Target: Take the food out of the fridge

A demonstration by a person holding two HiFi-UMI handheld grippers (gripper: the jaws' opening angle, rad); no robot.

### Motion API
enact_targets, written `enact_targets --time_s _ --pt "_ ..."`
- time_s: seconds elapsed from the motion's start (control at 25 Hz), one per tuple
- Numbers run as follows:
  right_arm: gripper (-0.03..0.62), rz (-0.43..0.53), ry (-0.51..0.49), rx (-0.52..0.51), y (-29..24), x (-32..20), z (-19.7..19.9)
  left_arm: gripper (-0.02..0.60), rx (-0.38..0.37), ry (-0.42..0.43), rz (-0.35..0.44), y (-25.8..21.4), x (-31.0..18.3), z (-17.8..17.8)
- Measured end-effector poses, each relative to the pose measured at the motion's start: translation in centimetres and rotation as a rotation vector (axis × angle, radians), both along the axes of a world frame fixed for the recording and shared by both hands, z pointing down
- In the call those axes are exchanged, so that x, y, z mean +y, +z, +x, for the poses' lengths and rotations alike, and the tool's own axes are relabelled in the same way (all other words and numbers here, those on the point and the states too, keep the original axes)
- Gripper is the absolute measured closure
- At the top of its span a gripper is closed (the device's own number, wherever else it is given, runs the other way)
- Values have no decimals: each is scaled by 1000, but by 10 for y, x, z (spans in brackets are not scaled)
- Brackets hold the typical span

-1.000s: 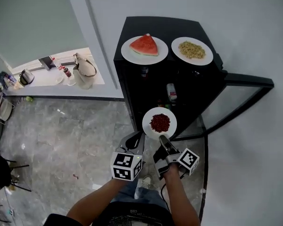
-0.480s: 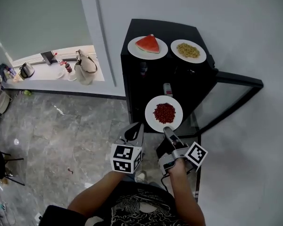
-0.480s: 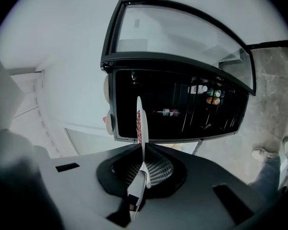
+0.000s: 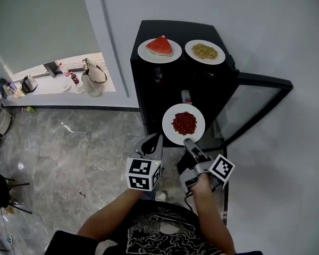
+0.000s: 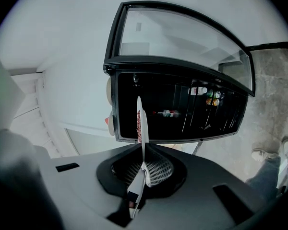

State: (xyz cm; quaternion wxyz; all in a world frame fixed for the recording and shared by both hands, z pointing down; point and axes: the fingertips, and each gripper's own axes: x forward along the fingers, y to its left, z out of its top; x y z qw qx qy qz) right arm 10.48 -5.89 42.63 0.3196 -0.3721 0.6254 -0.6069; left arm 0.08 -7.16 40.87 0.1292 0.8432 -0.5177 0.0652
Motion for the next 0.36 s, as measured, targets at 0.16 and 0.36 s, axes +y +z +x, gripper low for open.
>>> enact_targets --time_s 0.16,0.36 --pt "583 -1 6 -1 -4 1 1 580 0 14 0 -4 0 3" --pt "583 3 13 3 -1 -2 7 580 0 24 -6 -2 -2 5"
